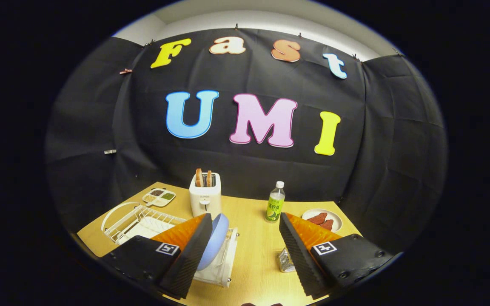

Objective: Take the plate from the dish rack, then take the spoon from the basket and place it into the plate.

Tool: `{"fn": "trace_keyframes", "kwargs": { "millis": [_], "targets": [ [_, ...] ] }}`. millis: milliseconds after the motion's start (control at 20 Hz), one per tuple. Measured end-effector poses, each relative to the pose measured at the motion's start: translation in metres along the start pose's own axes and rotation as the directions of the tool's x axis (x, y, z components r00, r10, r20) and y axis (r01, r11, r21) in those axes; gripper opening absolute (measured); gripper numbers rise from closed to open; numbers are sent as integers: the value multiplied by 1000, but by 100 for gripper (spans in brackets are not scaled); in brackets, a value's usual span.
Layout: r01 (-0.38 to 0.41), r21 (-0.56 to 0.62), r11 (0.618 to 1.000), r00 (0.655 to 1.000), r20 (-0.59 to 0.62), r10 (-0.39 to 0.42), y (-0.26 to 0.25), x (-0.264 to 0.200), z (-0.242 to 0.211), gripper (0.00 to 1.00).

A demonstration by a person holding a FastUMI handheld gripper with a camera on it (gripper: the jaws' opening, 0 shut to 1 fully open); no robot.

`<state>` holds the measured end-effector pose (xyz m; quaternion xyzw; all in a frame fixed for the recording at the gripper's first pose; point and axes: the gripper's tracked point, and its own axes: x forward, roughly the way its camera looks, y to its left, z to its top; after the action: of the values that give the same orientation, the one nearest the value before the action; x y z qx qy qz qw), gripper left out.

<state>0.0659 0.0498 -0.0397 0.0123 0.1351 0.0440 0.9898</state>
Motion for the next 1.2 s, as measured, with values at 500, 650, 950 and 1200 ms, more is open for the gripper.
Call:
{"fn": "trace_keyframes", "kwargs": {
  "millis": [500,650,950,1200],
  "targets": [
    [2,90,996,920,-391,33,32,81,-82,97],
    [38,144,989,873,-487,37,35,95,-102,88],
    [75,202,976,822,-567,55,47,110,-123,43],
    [100,174,980,837,-548,12,52,112,-116,31]
  ]
}}
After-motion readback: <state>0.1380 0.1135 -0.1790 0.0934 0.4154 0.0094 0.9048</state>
